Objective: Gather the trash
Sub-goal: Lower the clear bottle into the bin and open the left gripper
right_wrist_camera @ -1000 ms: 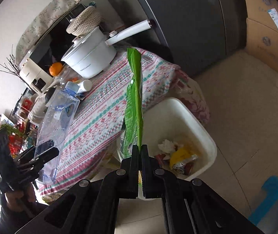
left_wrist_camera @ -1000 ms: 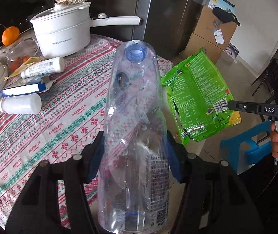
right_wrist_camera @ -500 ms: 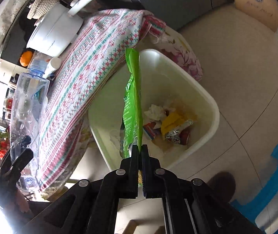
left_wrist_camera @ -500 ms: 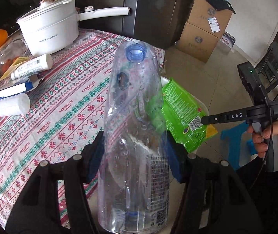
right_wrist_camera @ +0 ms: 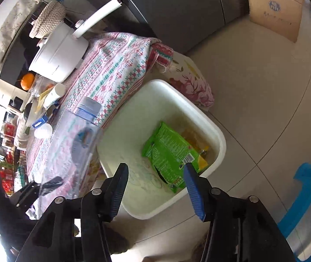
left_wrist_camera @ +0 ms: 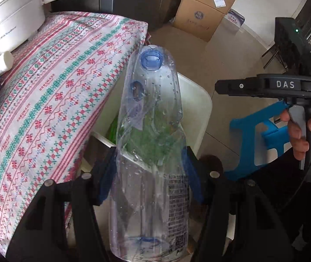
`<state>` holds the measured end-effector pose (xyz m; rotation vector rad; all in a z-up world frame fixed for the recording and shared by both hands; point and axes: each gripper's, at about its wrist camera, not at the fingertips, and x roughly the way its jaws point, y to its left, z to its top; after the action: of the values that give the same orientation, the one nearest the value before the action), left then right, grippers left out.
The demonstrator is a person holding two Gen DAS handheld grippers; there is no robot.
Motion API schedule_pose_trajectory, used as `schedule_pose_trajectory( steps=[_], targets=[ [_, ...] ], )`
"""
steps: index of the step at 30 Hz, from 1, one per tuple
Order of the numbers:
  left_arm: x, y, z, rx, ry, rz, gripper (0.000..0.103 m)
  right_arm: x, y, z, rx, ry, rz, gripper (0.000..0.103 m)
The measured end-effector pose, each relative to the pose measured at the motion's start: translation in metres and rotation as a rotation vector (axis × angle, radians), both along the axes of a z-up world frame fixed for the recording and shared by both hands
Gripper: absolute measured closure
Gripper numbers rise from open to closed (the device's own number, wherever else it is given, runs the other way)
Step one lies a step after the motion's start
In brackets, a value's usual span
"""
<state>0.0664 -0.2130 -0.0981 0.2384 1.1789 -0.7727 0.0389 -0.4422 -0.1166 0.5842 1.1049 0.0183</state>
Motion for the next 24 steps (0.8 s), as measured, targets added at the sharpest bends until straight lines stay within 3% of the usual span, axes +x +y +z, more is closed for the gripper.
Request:
schedule_pose_trajectory(
  steps=[5,10,12,24],
  targets=[
    [0.013,-0.025,-0.020,0.021,0.046,0.004,0.042,-0.001,-0.008,0.010,-0.021,-0.031,-0.036,0.046],
    [0.023,-0.028,-0.023,0.034,0.015,0.025,0.037,-0.004,-0.014,0.018,-0.042,-0.054,-0.063,0.044],
    [0.026,-0.021,-0.016,0.019,-0.006,0.050,0.023,-0.004,-0.016,0.022,-0.057,-0.066,-0.078,0.041],
    [0.039,0.055,0.022,-0.031,-0.087,0.235,0.018,0.005,0.004,0.037,-0.094,-0.119,-0.033,0.034]
  ],
)
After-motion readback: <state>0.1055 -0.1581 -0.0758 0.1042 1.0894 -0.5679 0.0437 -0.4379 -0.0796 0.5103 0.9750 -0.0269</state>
